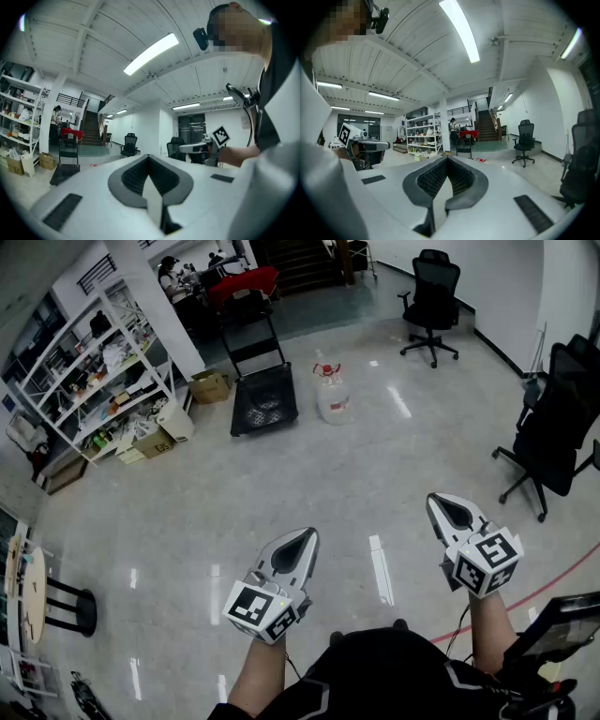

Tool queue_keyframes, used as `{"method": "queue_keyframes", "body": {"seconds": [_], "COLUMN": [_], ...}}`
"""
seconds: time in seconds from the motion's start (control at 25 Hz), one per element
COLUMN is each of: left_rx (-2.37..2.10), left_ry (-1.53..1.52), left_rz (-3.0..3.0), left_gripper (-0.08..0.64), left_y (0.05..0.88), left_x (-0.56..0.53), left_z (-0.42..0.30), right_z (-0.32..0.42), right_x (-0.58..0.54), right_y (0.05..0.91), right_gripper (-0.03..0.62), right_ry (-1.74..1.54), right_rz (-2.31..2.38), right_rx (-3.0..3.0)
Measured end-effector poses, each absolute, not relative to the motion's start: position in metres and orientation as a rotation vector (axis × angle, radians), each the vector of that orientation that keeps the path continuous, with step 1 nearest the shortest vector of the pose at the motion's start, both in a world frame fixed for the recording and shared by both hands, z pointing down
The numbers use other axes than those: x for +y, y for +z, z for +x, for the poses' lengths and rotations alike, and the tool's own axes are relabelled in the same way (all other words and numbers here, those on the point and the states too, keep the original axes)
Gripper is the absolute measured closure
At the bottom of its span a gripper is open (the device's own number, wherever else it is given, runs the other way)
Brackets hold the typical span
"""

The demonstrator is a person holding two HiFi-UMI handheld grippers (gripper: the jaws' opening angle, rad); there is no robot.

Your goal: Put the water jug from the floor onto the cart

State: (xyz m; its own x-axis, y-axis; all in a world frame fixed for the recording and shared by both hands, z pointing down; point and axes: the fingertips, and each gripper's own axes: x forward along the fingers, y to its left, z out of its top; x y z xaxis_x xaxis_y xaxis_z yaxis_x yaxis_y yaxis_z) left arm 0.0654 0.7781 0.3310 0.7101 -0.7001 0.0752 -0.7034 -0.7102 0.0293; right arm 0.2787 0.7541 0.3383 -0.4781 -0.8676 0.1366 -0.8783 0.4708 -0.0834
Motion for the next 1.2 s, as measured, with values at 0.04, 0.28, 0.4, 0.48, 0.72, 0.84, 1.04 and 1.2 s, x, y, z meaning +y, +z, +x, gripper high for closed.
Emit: {"method": "queue_keyframes", "body": {"seconds": [0.04, 0.28, 0.4, 0.48, 0.72, 0.84, 1.04, 1.2], "left_rx": [-1.166, -1.133, -1.128, -1.143, -1.165, -1.197, -1.173, -1.167], "left_ry": [0.089, 0.066, 0.069, 0.062, 0.06, 0.04, 0.048, 0.082], "left_rz": [2.854, 2.866, 2.872, 2.859, 2.839, 2.813, 2.816, 2.819], "left_gripper": [0.569, 0.568, 0.569, 0.569, 0.569, 0.569, 0.569, 0.568], "left_y": [0.329, 0.325, 0.325, 0.325, 0.328, 0.33, 0.334, 0.34], "left_x": [0.78, 0.791, 0.791, 0.788, 0.786, 0.779, 0.769, 0.758], "left_z": [0.069, 0.083, 0.084, 0.083, 0.091, 0.091, 0.108, 0.13], "right_z": [0.281, 0.283, 0.284, 0.284, 0.292, 0.295, 0.298, 0.317], "right_x": [0.754, 0.763, 0.763, 0.76, 0.762, 0.76, 0.758, 0.75], "right_y": [0.337, 0.337, 0.337, 0.336, 0.337, 0.342, 0.345, 0.35], "right_gripper": [0.591, 0.591, 0.591, 0.591, 0.591, 0.591, 0.591, 0.589], "right_ry": [0.22, 0.231, 0.233, 0.232, 0.26, 0.247, 0.253, 0.234], "right_rz": [1.564, 1.555, 1.561, 1.563, 1.568, 1.569, 1.51, 1.495], "right_rx": [-2.631, -2.637, -2.633, -2.631, -2.657, -2.636, -2.658, -2.655]}}
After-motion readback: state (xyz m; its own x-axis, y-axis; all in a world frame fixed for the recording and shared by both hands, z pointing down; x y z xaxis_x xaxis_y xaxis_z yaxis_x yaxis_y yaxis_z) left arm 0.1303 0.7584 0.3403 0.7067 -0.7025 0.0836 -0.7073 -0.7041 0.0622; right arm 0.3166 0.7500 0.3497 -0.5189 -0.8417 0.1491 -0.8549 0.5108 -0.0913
